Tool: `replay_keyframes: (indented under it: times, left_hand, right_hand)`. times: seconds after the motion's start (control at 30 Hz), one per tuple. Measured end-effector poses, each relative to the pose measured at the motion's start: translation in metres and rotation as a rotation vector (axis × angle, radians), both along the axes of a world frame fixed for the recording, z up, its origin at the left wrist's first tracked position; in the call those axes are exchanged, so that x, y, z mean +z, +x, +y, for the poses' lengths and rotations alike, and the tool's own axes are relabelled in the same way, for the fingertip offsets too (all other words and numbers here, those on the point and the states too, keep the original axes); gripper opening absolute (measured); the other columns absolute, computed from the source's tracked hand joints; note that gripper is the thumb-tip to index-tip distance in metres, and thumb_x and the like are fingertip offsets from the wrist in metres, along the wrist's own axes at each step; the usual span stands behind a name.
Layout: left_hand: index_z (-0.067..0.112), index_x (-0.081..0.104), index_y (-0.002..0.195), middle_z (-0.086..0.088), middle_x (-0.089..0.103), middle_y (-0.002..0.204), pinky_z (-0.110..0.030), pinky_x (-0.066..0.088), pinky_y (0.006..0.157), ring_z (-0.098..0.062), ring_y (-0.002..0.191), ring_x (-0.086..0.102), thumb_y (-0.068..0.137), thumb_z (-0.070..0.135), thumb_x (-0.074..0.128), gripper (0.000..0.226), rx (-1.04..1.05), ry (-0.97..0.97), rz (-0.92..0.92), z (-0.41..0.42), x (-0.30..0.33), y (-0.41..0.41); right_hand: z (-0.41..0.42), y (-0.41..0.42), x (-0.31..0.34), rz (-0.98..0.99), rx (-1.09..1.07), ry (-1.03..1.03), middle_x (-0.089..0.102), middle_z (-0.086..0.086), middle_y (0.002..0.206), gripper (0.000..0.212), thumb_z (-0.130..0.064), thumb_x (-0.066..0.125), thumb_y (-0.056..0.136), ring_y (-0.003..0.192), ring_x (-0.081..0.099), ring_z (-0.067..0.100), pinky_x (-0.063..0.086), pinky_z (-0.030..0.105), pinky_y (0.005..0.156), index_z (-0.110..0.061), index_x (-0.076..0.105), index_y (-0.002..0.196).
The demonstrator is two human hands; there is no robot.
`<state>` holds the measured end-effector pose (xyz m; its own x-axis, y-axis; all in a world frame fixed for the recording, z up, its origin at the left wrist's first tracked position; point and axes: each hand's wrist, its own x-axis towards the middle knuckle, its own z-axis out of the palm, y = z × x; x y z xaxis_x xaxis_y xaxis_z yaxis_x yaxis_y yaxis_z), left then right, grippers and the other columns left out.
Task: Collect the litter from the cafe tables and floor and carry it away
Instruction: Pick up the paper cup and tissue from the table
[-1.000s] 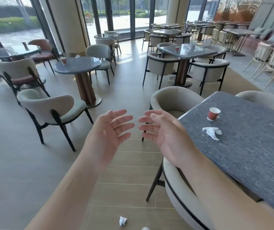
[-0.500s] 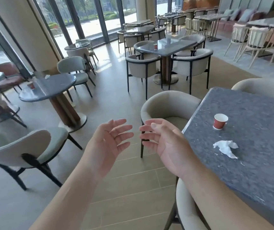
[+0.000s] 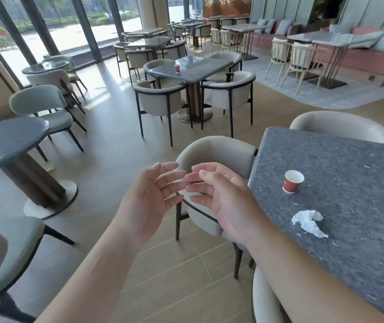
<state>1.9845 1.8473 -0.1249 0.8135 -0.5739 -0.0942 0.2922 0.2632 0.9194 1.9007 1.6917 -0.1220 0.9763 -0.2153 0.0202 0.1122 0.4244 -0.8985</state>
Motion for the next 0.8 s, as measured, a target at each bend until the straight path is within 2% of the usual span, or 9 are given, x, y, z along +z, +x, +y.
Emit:
replay_keyframes:
  times: [0.13,0.3,0.43,0.8]
  left_hand:
    - [0.023,0.077,0.099,-0.006,0.074,0.107,-0.031,0.056,0.079,-0.020,0.094,0.070,0.087,0.046,0.055,0.034,-0.117,-0.016,-0.009,-0.009,-0.005,0.058]
    - [0.023,0.077,0.097,-0.007,0.074,0.108,-0.037,0.051,0.085,-0.020,0.094,0.071,0.088,0.043,0.055,0.031,-0.279,-0.017,-0.001,-0.014,0.001,0.129]
    - [0.020,0.071,0.101,-0.004,0.074,0.103,-0.035,0.051,0.082,-0.019,0.093,0.071,0.086,0.042,0.053,0.033,-0.403,-0.022,-0.011,-0.019,0.007,0.174]
    - [0.021,0.069,0.106,0.001,0.075,0.099,-0.033,0.050,0.081,-0.014,0.089,0.071,0.082,0.047,0.053,0.039,-0.638,-0.036,0.056,-0.052,-0.008,0.226]
  right_hand:
    - [0.006,0.041,-0.001,0.021,-0.130,0.016,0.073,0.004,0.091,0.024,-0.027,0.060,0.078,0.082,0.067,0.016,0.053,0.028,0.073,-0.014,0.065,0.099]
    - [0.023,0.089,0.007,0.028,-0.307,0.050,0.072,0.005,0.087,0.022,-0.025,0.059,0.078,0.079,0.066,0.017,0.055,0.026,0.069,-0.014,0.065,0.096]
    - [0.036,0.121,0.013,0.036,-0.438,0.020,0.073,0.004,0.089,0.023,-0.026,0.060,0.078,0.081,0.067,0.016,0.054,0.027,0.071,-0.015,0.065,0.098]
    - [0.032,0.128,0.015,0.059,-0.782,-0.024,0.073,0.006,0.093,0.026,-0.025,0.061,0.077,0.079,0.067,0.017,0.054,0.028,0.071,-0.012,0.064,0.100]
